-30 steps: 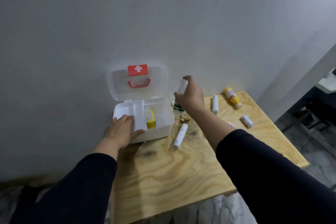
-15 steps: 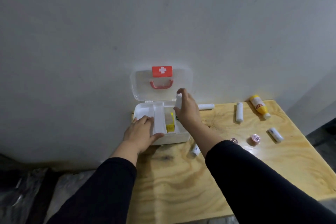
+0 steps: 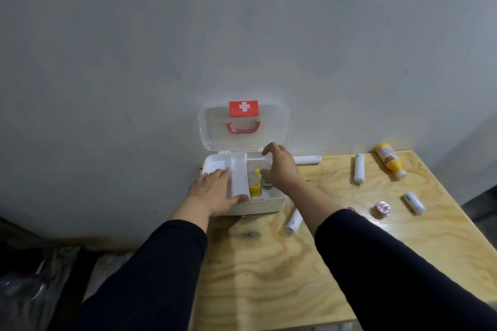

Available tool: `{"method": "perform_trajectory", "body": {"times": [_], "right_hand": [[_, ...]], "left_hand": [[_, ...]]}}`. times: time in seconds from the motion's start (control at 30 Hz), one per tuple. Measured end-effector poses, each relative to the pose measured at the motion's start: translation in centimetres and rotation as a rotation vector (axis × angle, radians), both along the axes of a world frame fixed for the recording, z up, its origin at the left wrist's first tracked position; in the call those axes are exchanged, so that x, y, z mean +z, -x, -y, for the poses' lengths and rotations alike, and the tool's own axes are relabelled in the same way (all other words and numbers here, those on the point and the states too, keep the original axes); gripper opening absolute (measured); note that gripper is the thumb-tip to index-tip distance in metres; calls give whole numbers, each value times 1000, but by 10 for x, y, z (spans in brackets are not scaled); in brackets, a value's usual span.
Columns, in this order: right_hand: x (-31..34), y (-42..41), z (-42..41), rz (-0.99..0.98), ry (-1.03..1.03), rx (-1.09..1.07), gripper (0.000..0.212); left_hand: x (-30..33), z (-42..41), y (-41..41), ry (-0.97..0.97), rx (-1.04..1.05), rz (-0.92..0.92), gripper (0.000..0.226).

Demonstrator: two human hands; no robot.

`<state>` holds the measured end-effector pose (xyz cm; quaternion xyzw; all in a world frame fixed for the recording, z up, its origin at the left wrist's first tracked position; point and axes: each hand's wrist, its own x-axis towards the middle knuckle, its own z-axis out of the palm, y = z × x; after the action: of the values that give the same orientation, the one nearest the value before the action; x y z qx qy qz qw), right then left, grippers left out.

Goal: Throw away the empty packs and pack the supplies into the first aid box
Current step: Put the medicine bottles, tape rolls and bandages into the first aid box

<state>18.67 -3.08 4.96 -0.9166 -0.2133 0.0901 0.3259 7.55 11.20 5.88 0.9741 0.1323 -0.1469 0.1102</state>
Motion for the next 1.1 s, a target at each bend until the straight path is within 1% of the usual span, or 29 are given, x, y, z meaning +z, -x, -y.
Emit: {"method": "perform_trajectory", "body": {"times": [0.07, 0.13, 0.23, 0.4, 0.5, 0.63, 0.8, 0.97, 1.1], "right_hand": [[13, -5, 11, 25, -20, 32, 31], [24, -10, 24, 50, -32, 51, 25], [39, -20, 59, 69, 10, 39, 25], [46, -51, 136, 32, 137, -61, 28], [43, -73, 186, -12, 166, -133, 30], [34, -107, 243, -29, 233, -176, 29], [17, -153, 290, -86, 205, -218, 27], [-27, -181, 309, -135, 195, -290, 34], [-65, -179, 304, -161, 84, -389, 39]], "left_hand": [[15, 7, -11, -18, -21, 31, 92], [30, 17, -26, -20, -55, 91, 82], [49, 45, -56, 40, -99, 141, 65], [52, 110, -109, 82, -180, 80, 53], [47, 150, -134, 110, -215, 40, 49], [37, 198, -170, 139, -225, -4, 52], [17, 242, -214, 159, -187, -45, 51], [-7, 269, -239, 164, -146, -58, 46], [-29, 276, -245, 156, -139, -101, 49]]}}
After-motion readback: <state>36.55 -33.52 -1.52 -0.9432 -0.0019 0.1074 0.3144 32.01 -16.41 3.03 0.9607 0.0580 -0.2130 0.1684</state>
